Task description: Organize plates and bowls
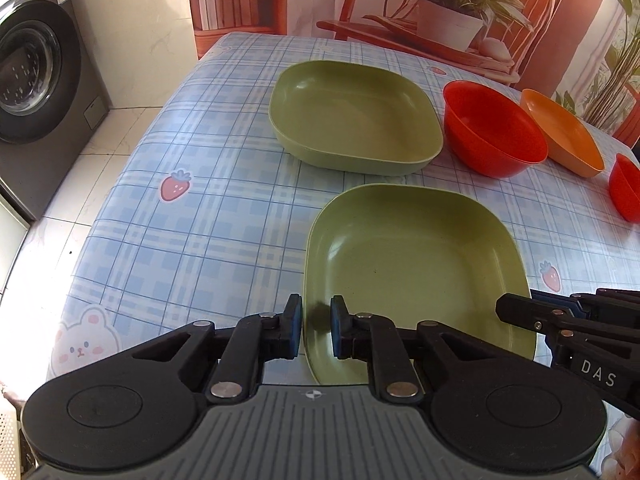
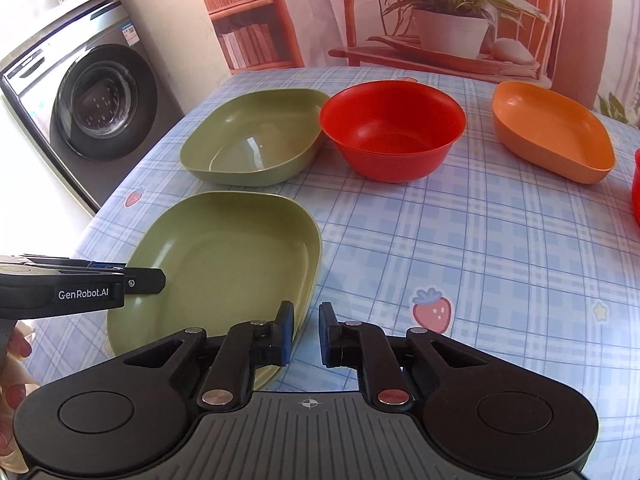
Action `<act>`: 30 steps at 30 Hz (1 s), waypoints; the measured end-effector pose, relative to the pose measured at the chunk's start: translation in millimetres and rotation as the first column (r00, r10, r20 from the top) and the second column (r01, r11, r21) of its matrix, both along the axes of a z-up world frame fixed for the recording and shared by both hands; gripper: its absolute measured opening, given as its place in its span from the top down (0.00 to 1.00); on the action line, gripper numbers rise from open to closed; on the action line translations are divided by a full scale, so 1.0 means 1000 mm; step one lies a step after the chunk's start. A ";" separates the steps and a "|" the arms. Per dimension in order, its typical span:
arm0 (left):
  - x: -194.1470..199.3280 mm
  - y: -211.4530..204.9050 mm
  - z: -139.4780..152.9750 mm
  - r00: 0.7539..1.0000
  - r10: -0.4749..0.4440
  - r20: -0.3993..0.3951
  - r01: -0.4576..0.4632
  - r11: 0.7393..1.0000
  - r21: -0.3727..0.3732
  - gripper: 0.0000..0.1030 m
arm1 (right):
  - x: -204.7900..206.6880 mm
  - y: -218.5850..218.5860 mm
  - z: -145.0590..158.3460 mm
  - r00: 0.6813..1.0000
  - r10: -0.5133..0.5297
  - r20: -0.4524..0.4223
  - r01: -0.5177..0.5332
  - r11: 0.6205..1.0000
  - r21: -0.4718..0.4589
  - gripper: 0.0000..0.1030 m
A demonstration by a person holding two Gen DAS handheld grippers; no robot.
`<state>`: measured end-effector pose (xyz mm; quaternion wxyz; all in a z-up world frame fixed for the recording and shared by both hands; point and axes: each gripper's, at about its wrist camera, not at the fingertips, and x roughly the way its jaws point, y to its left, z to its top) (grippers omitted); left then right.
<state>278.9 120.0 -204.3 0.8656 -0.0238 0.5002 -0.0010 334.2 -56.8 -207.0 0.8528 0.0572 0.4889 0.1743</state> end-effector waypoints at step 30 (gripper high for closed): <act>-0.023 -0.080 0.050 0.988 -0.133 0.072 0.140 0.986 -0.090 0.87 | -0.038 -0.092 0.045 0.988 -0.150 0.031 0.149 0.988 0.032 0.92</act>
